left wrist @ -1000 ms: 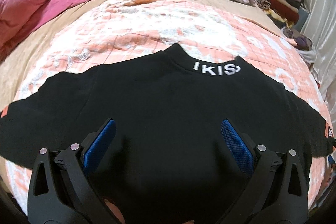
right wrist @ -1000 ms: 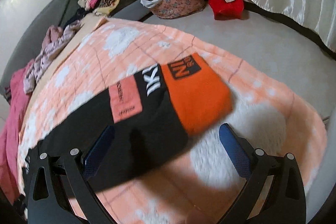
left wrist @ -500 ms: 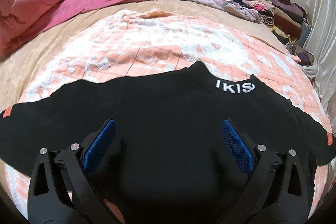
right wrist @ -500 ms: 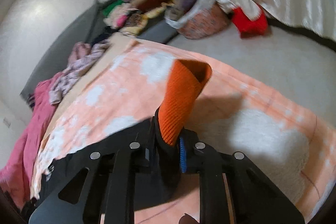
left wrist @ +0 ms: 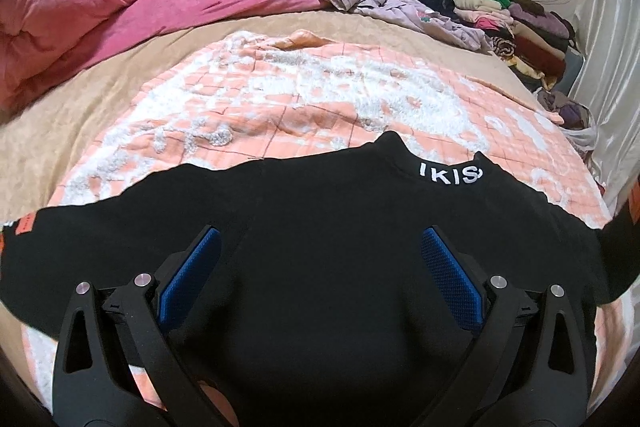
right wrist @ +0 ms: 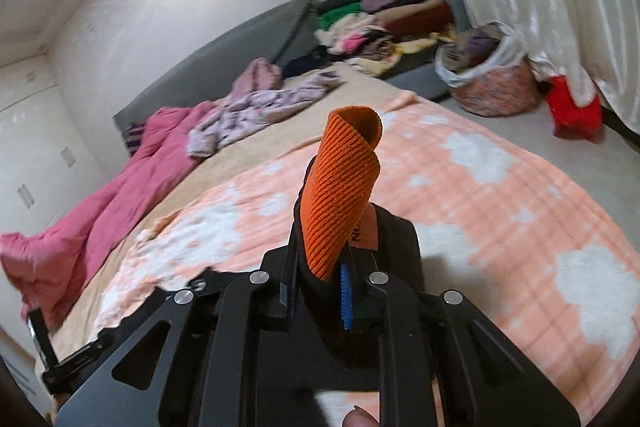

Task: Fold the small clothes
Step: 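Lift the cuff with the right tool and carry it across the shirt body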

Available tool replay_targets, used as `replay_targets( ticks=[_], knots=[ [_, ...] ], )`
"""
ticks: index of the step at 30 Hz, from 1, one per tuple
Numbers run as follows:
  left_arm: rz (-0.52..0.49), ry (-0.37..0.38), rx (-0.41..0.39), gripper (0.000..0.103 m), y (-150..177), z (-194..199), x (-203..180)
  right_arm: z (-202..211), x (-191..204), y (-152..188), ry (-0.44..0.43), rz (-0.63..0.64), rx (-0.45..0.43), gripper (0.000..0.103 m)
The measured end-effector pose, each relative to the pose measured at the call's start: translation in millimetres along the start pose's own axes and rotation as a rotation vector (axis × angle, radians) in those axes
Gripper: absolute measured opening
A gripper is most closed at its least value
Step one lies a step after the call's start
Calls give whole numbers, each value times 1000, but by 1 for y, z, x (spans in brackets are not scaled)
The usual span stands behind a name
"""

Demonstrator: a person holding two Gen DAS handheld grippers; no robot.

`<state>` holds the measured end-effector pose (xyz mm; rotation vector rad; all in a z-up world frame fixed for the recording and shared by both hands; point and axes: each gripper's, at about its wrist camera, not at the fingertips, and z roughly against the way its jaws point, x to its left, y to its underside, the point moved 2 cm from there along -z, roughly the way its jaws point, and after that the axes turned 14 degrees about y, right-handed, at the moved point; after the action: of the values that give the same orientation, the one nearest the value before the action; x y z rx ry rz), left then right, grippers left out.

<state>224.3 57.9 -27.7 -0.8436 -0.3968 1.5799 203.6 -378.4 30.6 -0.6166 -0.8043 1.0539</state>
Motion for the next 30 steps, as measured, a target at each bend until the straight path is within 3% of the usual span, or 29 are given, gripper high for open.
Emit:
replay_targets(
  ticks=[14,17,30],
  knots=[
    [2,128,62,94,3,1,3,5,145,24,-169,189,55,15],
    [41,164,76,94,1,0,11,1,171,33,-199,223,71,15],
    [158,258,98,94,1,-2,36,-12,233,67,-282,292,155,15]
  ],
)
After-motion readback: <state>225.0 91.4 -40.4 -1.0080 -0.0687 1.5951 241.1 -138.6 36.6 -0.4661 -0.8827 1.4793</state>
